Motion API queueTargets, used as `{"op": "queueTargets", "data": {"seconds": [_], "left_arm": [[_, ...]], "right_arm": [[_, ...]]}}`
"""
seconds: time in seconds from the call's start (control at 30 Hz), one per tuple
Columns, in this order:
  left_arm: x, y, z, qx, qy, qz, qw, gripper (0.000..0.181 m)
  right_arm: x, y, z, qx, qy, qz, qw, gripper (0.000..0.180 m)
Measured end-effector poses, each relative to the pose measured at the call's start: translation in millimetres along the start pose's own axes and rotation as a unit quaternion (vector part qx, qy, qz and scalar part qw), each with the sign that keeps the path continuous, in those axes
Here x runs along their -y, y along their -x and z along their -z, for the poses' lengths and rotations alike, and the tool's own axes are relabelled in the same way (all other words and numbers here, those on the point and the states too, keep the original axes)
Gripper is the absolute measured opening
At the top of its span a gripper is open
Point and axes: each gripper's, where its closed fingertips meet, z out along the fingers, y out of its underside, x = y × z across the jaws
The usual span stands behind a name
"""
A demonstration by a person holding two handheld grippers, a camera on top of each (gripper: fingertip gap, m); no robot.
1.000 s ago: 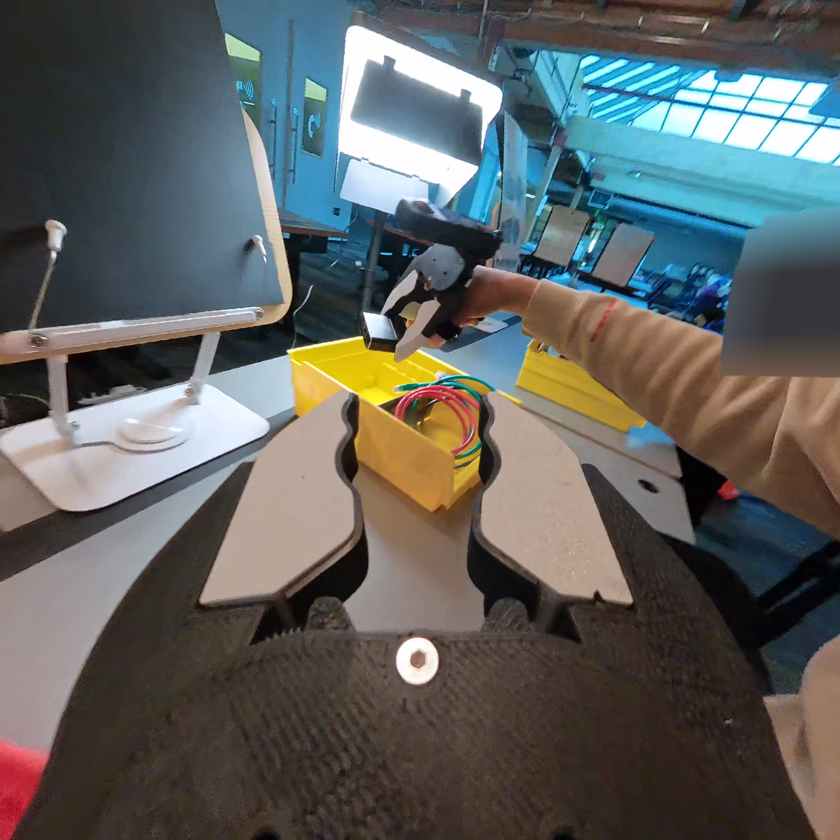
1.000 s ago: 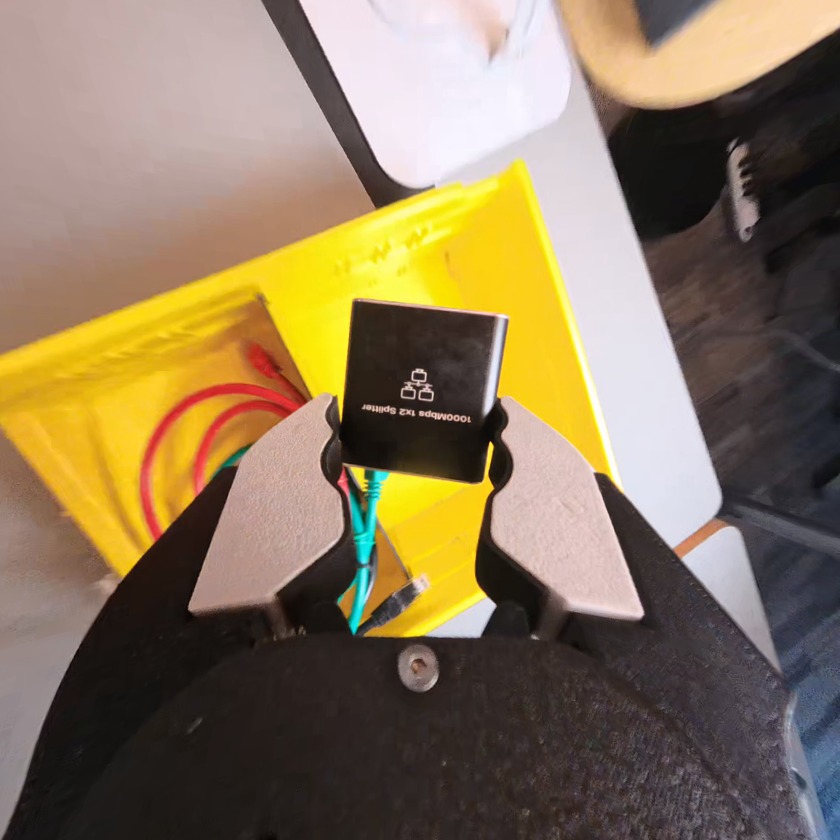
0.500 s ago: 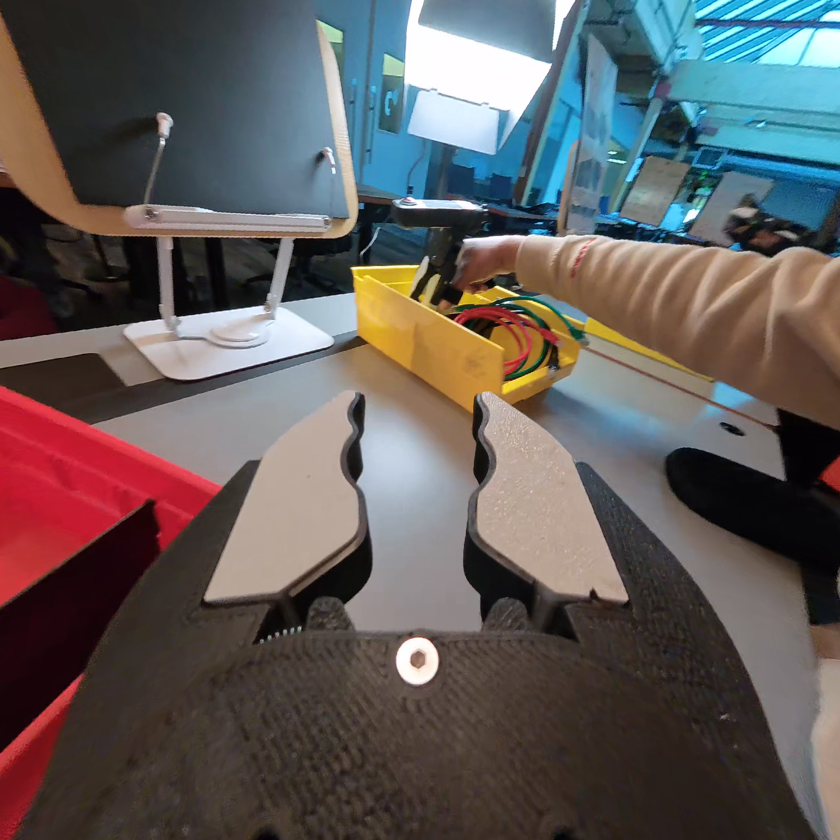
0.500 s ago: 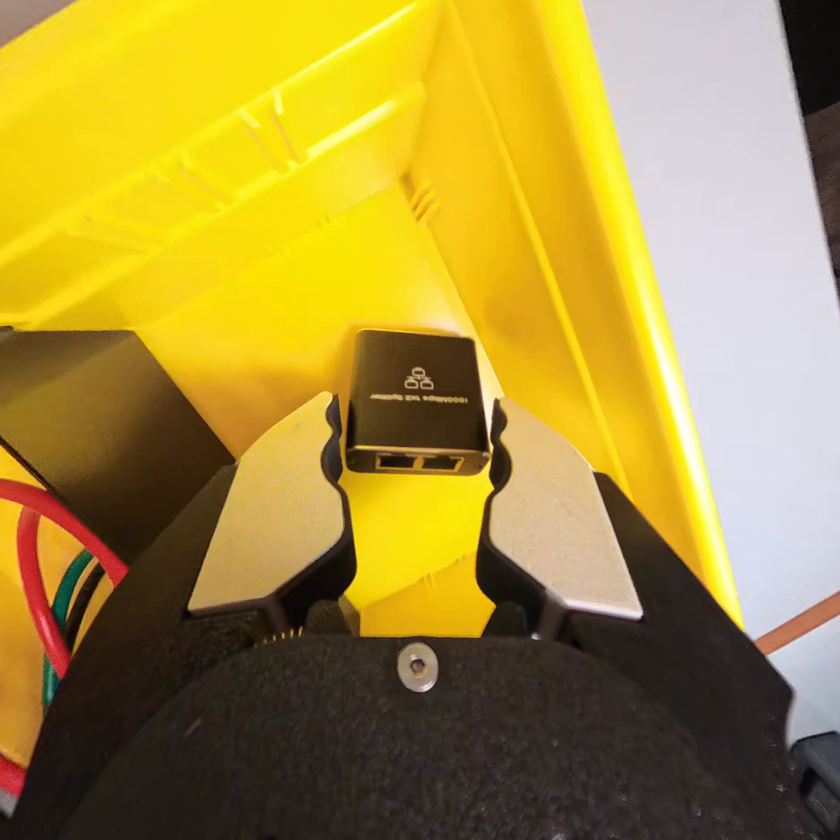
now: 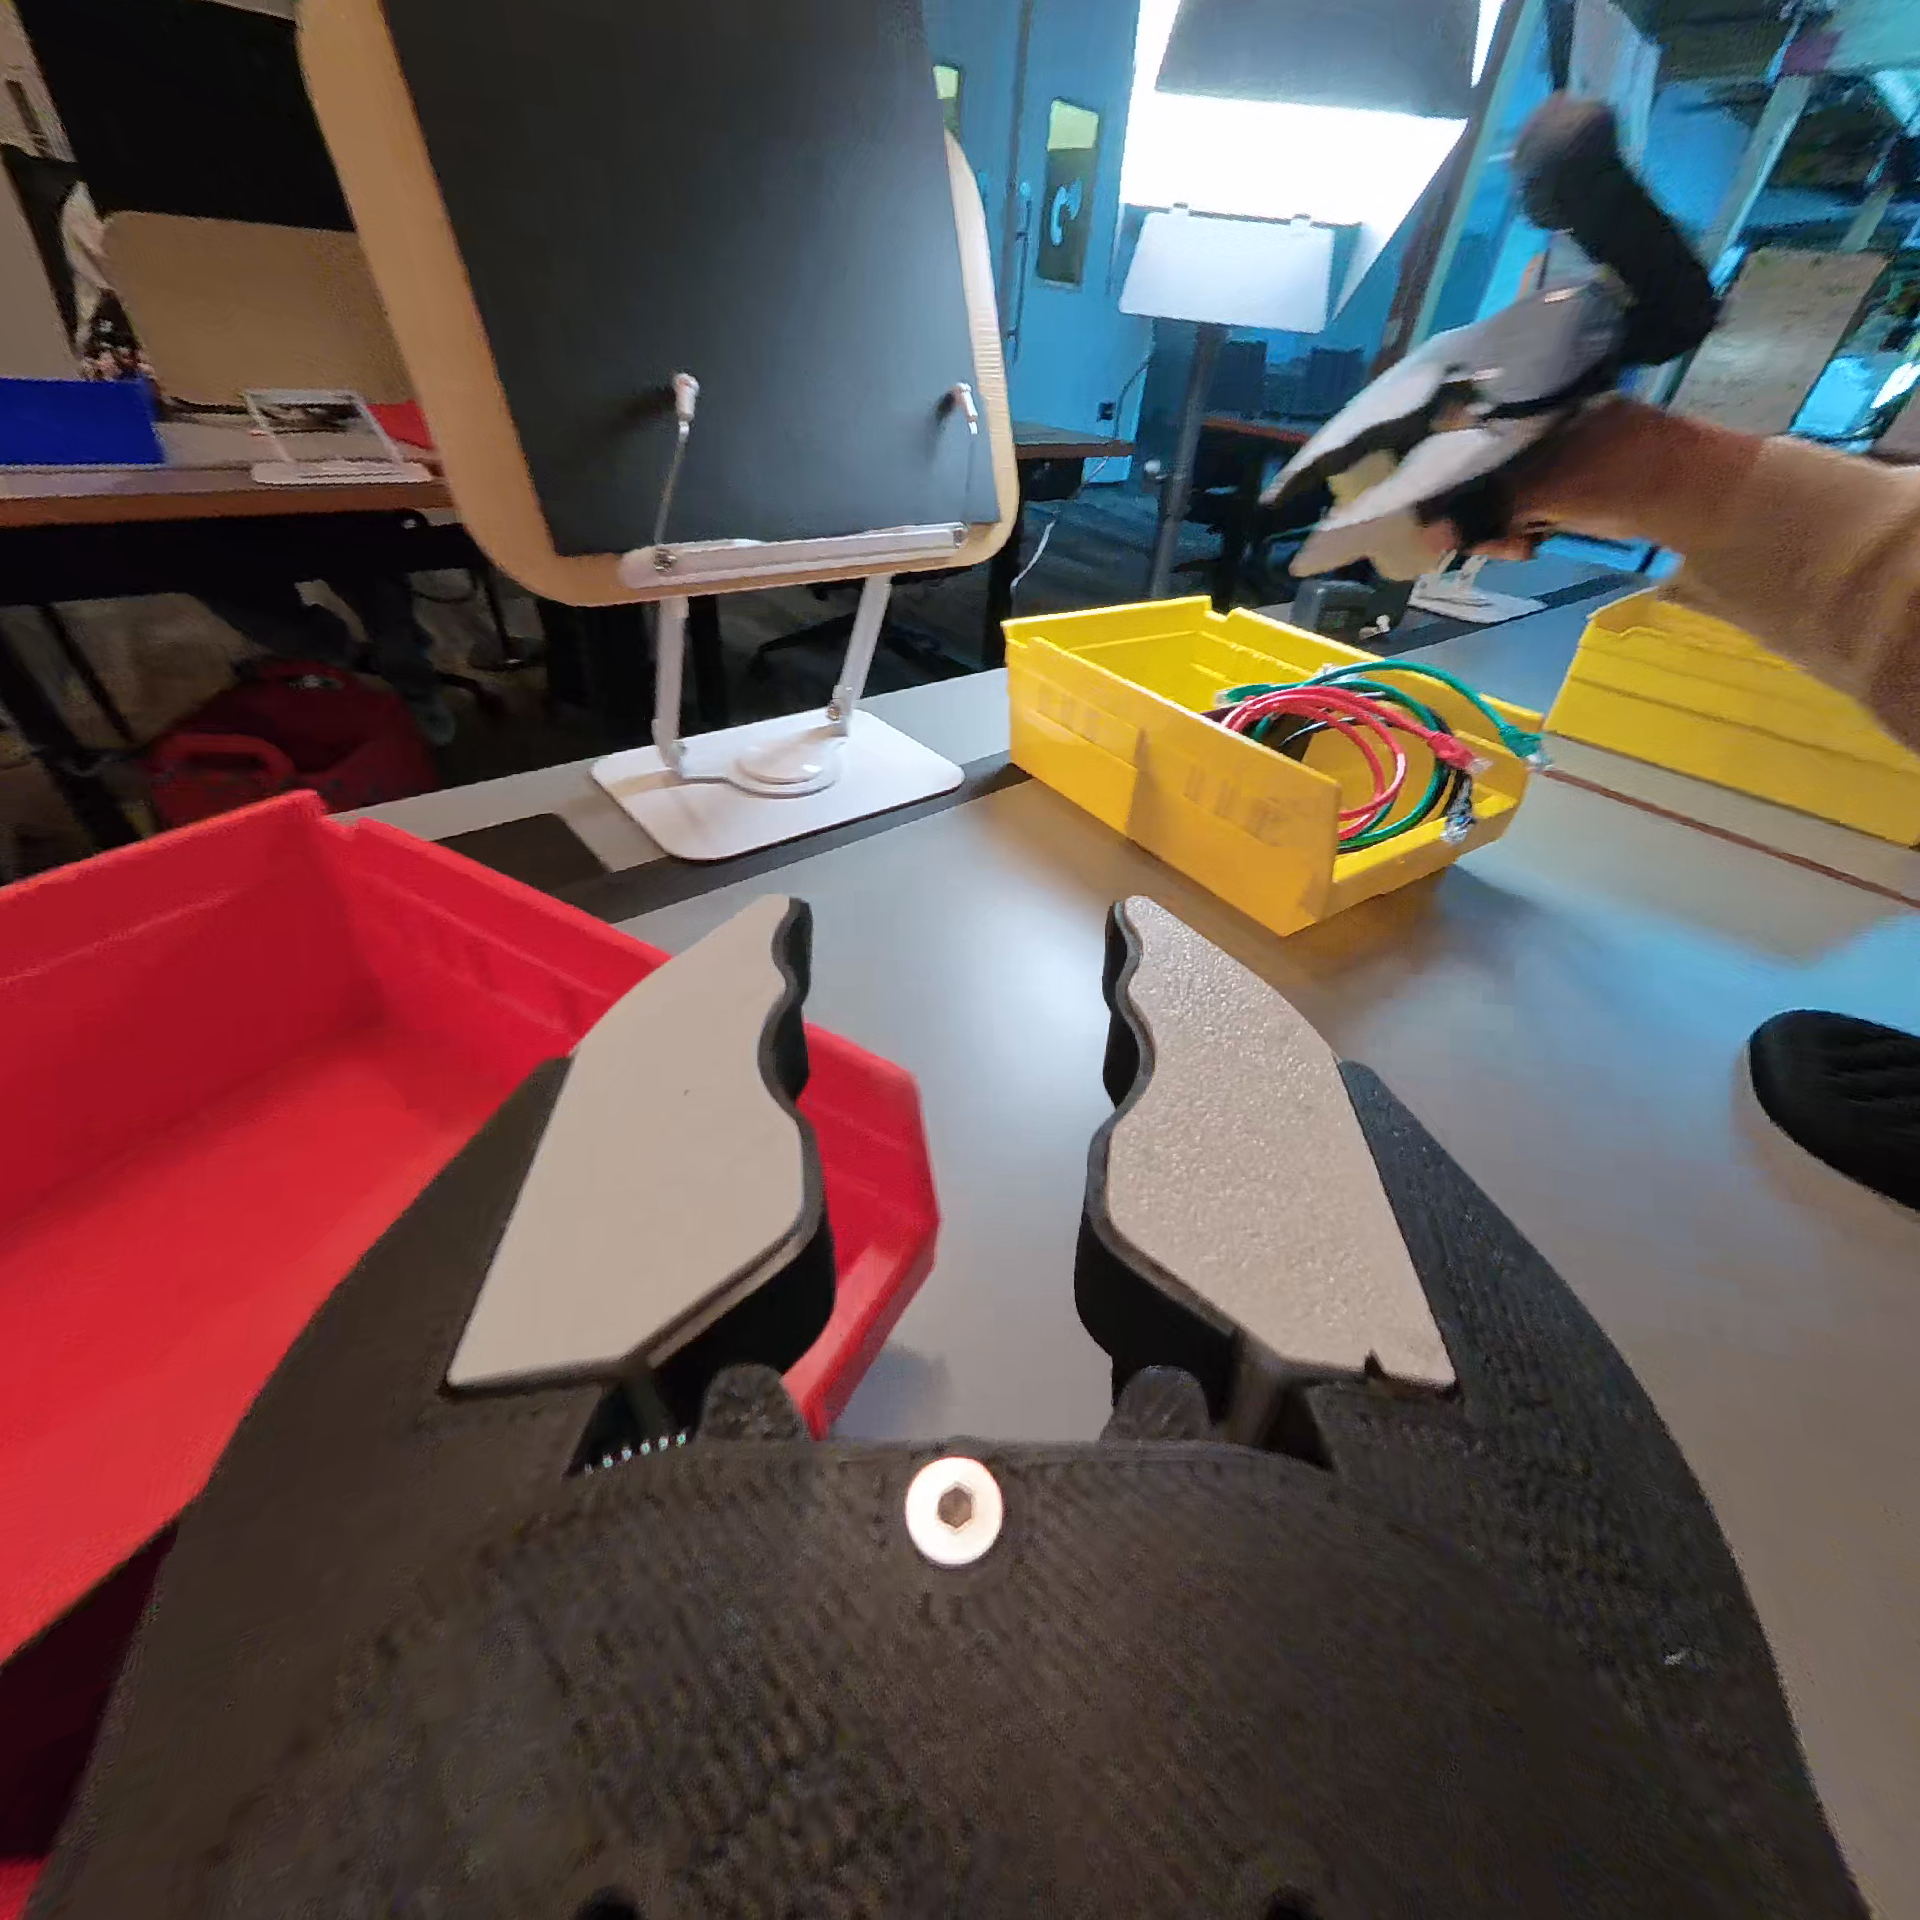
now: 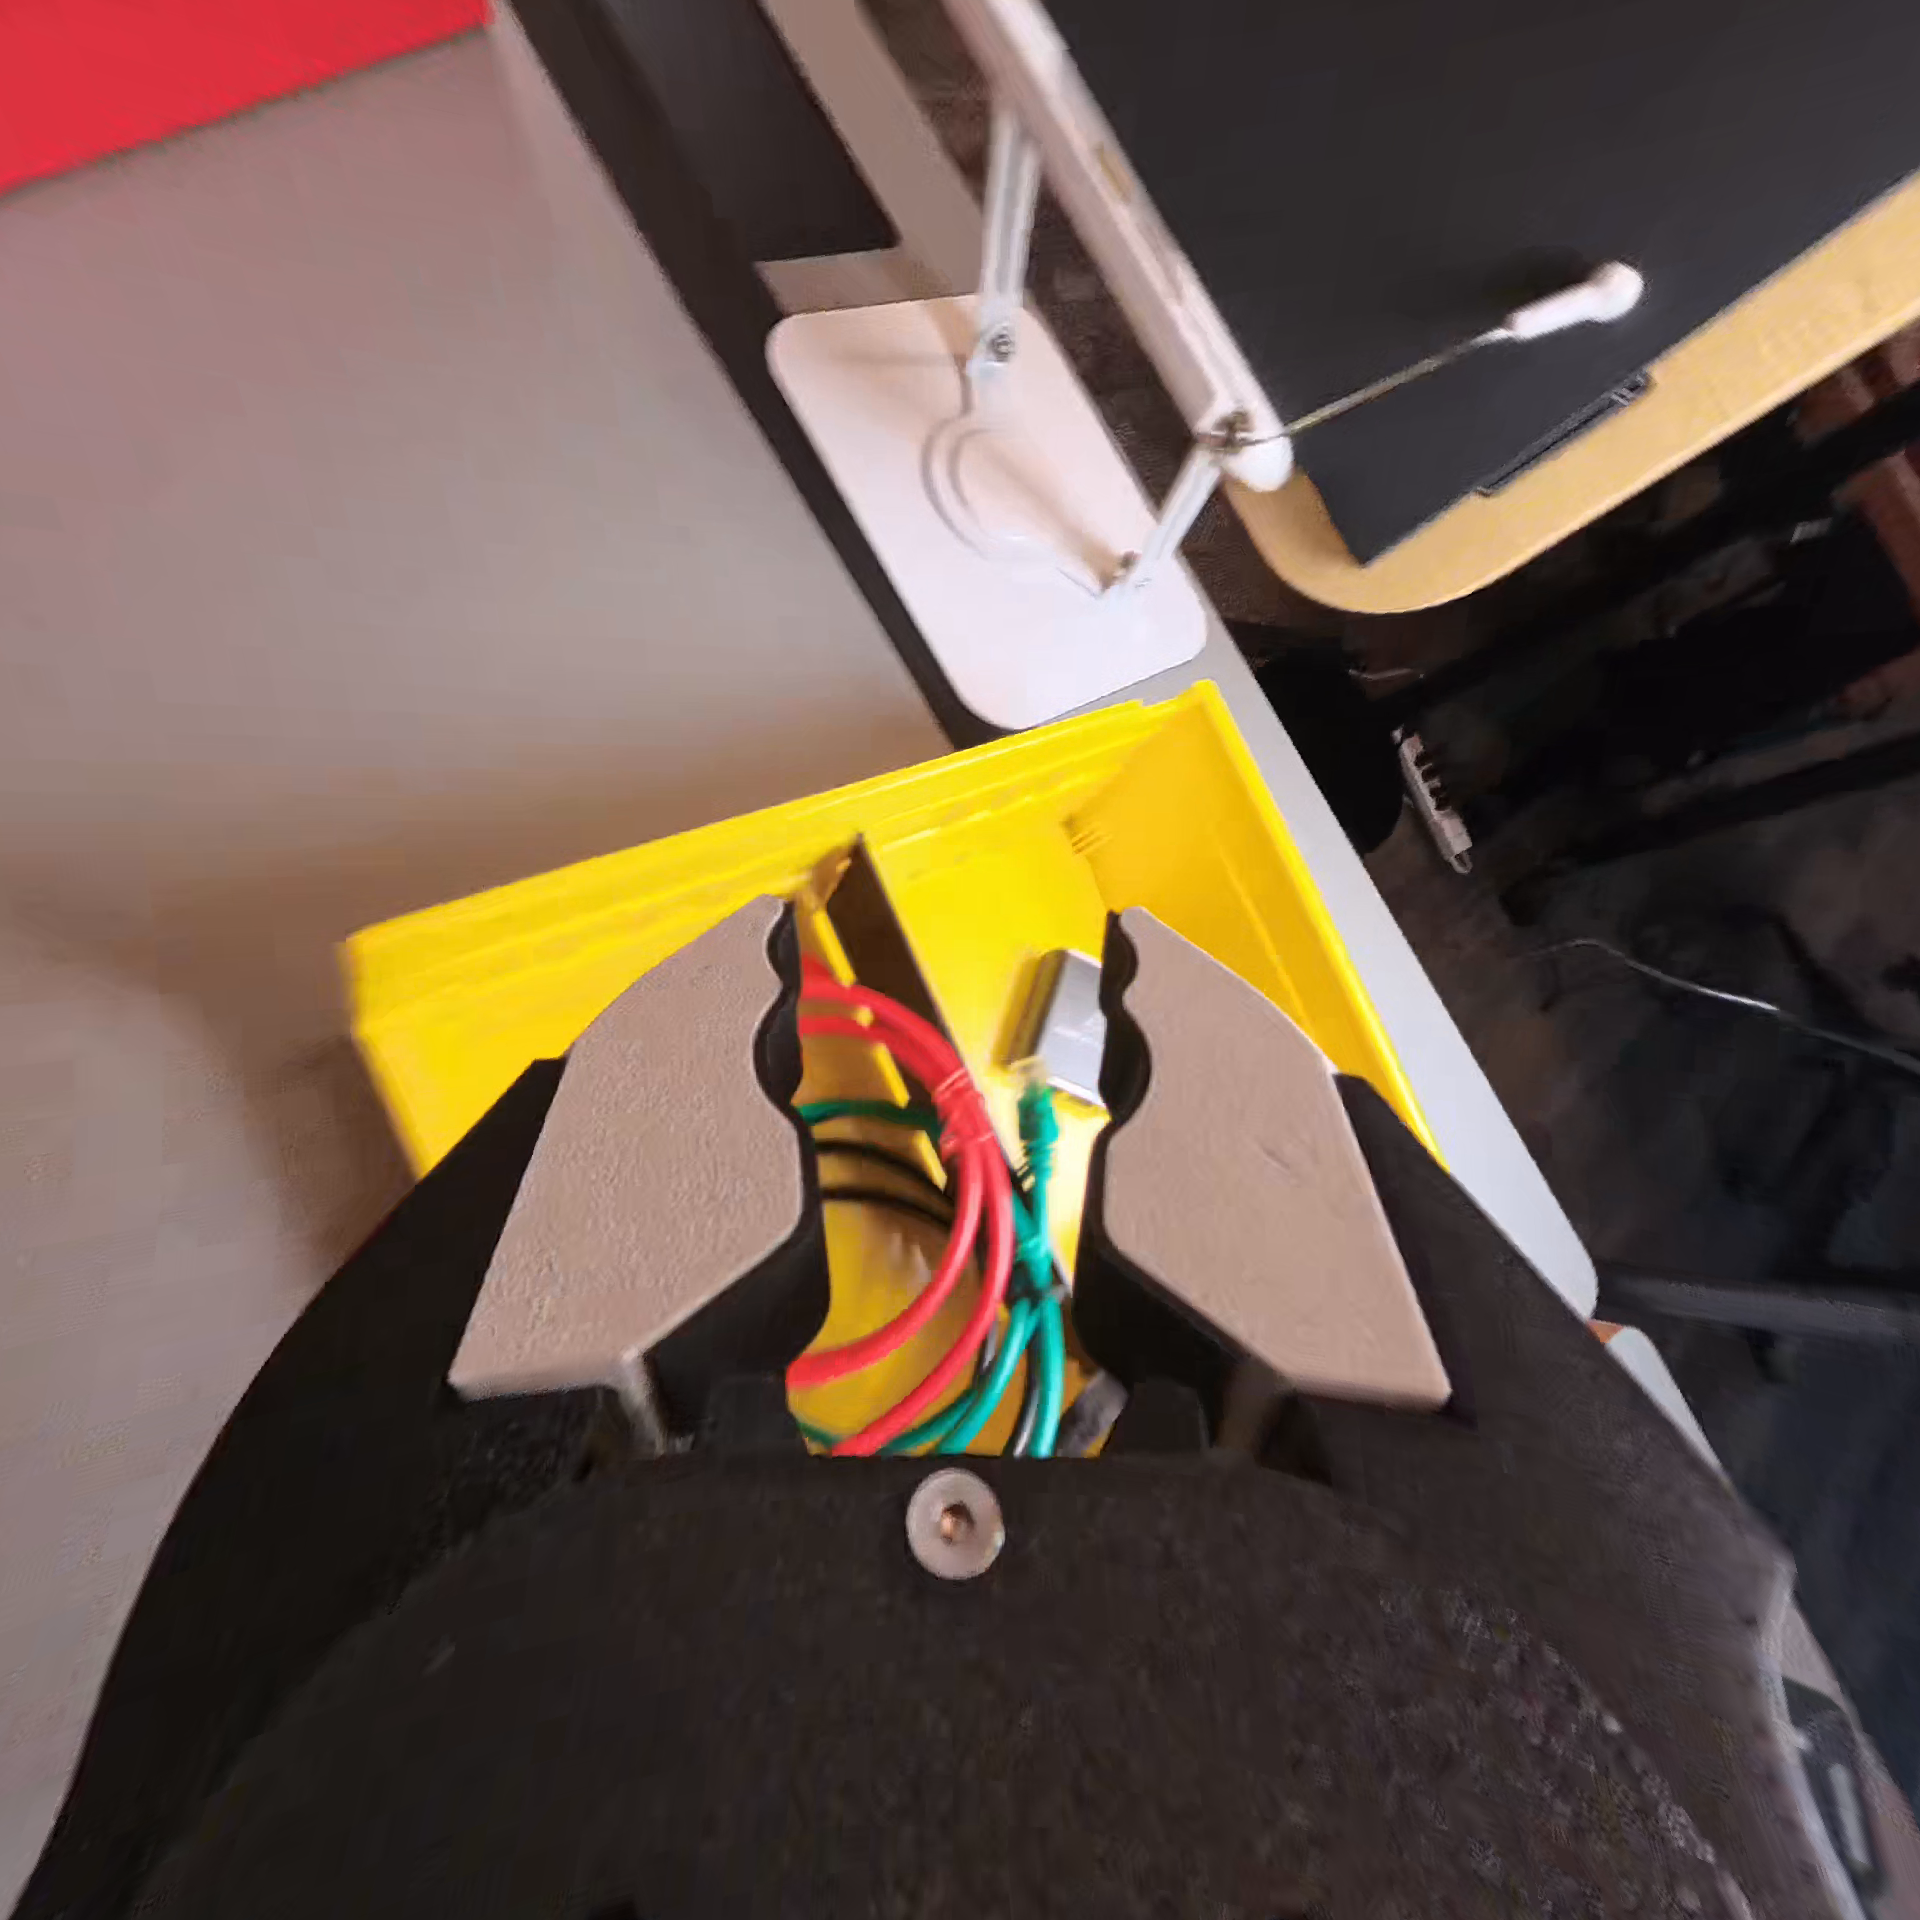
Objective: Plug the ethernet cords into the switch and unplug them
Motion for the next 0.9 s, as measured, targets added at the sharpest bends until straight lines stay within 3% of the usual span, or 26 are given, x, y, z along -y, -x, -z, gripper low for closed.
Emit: {"op": "queueTargets", "data": {"seconds": [0.13, 0.27, 0.4, 0.5, 0.7, 0.8, 0.9], "left_arm": [[-15, 25, 22, 0.027, 0.072, -0.045, 0.996, 0.059], [-64, 44, 35, 0.028, 0.209, -0.081, 0.974, 0.07], [-121, 57, 46, 0.028, 0.339, -0.124, 0.932, 0.08], [-146, 65, 48, 0.032, 0.384, -0.152, 0.91, 0.081], [-170, 78, 41, 0.036, 0.435, -0.216, 0.873, 0.061], [-179, 73, 37, -0.004, 0.443, -0.221, 0.869, 0.038], [-179, 75, 33, -0.01, 0.438, -0.245, 0.865, 0.035]], "right_arm": [[-40, 68, 24, 0.022, 0.071, 0.074, 0.995, 0.052], [-89, 125, 27, 0.074, 0.143, 0.08, 0.984, 0.045], [-131, 133, 17, 0.033, 0.216, 0.125, 0.968, 0.051], [-142, 127, 8, 0.006, 0.239, 0.158, 0.958, 0.051], [-140, 124, -14, 0.041, 0.257, 0.197, 0.945, 0.048], [-143, 124, -26, 0.073, 0.281, 0.217, 0.932, 0.034], [-142, 129, -31, 0.097, 0.28, 0.229, 0.927, 0.027]]}}
